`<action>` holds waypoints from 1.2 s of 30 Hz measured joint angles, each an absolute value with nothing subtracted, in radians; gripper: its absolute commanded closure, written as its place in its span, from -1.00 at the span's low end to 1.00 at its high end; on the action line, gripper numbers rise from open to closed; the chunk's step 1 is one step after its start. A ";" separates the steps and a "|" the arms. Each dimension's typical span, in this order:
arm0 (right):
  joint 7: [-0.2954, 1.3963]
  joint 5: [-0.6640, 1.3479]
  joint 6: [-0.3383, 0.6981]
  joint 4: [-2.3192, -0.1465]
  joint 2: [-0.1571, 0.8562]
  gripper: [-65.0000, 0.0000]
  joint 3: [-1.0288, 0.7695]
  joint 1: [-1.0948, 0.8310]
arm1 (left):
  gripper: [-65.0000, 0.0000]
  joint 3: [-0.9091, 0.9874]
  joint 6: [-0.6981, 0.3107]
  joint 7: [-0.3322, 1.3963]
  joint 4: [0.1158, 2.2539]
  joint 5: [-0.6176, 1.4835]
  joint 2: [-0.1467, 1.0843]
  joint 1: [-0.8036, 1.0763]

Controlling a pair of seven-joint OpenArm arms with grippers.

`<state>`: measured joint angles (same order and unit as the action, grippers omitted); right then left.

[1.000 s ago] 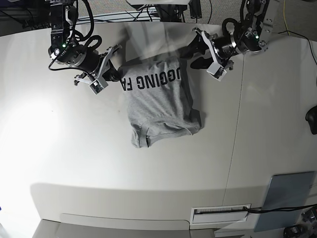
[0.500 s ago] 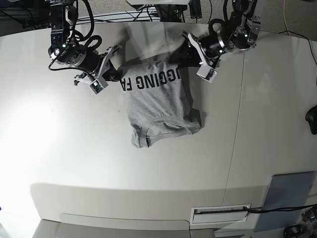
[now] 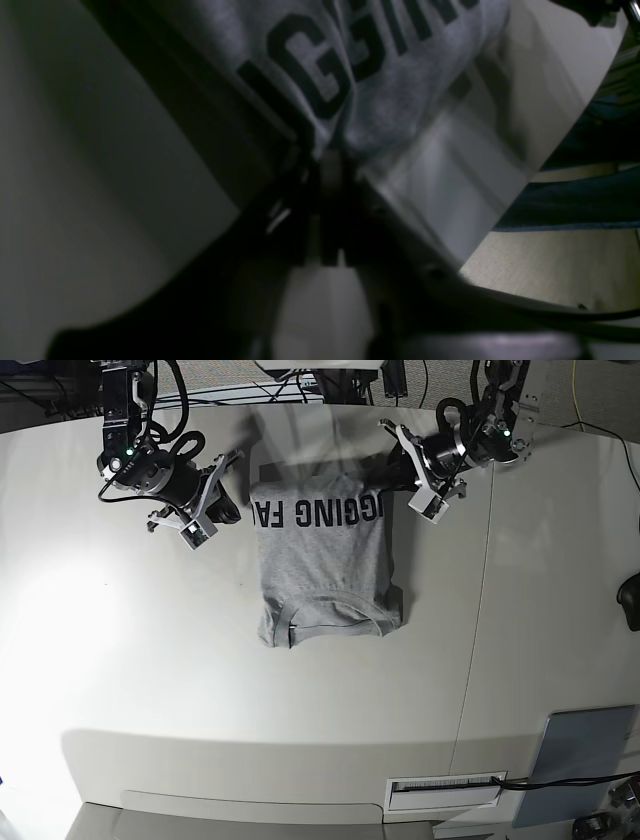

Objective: Fold the T-shirt properly

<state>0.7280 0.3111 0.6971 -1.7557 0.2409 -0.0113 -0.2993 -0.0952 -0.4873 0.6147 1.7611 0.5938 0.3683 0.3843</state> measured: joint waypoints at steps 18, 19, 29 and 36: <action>0.771 0.353 0.694 -1.940 0.241 1.00 -0.281 -0.485 | 1.00 0.283 -0.674 0.756 1.765 0.818 0.366 0.429; 0.791 0.374 0.696 -1.963 0.241 1.00 -0.314 -0.511 | 1.00 0.309 -0.686 0.760 1.766 0.827 0.366 0.451; 0.923 0.520 0.611 -2.136 0.233 1.00 -0.575 -0.834 | 1.00 0.501 -0.685 0.763 1.766 0.791 0.363 0.732; 0.981 0.471 0.524 -2.084 0.203 1.00 -0.576 -1.015 | 1.00 0.484 -0.688 0.657 1.632 0.644 0.324 0.867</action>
